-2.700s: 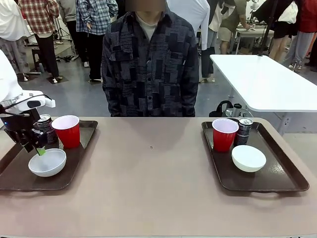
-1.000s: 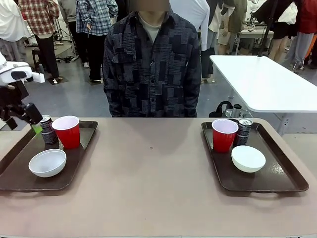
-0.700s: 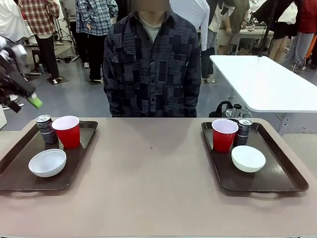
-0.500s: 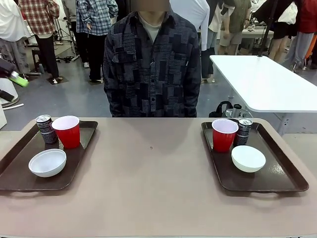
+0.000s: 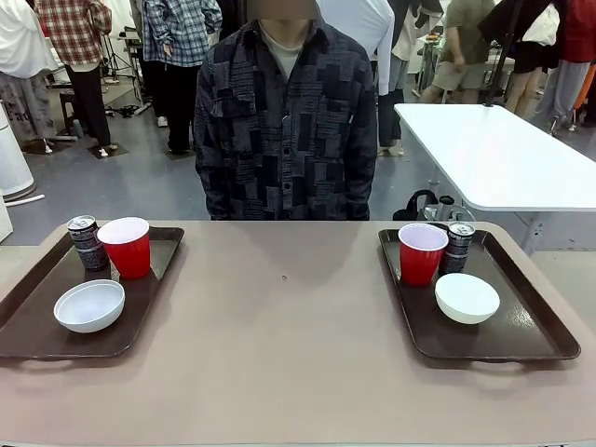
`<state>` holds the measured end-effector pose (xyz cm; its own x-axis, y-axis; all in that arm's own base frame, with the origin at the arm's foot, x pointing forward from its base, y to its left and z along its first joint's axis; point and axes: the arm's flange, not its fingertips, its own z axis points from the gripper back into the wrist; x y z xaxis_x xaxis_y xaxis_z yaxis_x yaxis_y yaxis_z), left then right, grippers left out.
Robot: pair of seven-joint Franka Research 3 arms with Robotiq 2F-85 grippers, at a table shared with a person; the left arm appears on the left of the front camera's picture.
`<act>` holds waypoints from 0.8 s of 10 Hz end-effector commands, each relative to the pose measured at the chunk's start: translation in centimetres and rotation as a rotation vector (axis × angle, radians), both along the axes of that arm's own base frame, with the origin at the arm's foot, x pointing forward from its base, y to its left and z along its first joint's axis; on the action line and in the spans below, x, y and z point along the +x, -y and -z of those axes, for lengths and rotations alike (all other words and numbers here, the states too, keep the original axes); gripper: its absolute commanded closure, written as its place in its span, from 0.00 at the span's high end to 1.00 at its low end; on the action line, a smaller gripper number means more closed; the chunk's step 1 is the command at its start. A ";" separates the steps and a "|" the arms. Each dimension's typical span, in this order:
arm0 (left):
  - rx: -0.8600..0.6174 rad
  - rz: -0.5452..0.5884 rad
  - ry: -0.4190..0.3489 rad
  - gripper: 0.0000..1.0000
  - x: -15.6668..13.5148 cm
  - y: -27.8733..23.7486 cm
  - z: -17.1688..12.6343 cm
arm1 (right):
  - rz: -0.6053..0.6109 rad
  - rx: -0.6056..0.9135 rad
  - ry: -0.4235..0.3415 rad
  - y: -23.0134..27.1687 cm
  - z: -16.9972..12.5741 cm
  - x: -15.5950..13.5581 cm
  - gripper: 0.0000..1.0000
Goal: Prepare tableware on both trays.
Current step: Pick up a Picnic Bowl from the table and place it on a Handle tray.
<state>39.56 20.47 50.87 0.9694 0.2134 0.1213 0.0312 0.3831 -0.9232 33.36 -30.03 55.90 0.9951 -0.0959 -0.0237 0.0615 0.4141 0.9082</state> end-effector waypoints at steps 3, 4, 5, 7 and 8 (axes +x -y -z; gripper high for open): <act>0.032 -0.040 0.025 1.00 -0.6 -1.5 -2.1 | 0.001 -0.018 0.006 -0.3 0.3 -0.3 1.00; 0.077 -0.008 0.032 1.00 -0.2 -0.6 -2.5 | 0.001 -0.018 0.006 -0.3 0.3 -0.3 1.00; 0.016 -0.051 0.023 1.00 -0.6 -2.2 -1.5 | 0.001 -0.018 0.006 -0.3 0.3 -0.3 1.00; 0.016 -0.051 0.023 1.00 -0.6 -2.2 -1.5 | 0.001 -0.018 0.006 -0.3 0.3 -0.3 1.00; 0.016 -0.051 0.023 1.00 -0.6 -2.2 -1.5 | 0.001 -0.018 0.006 -0.3 0.3 -0.3 1.00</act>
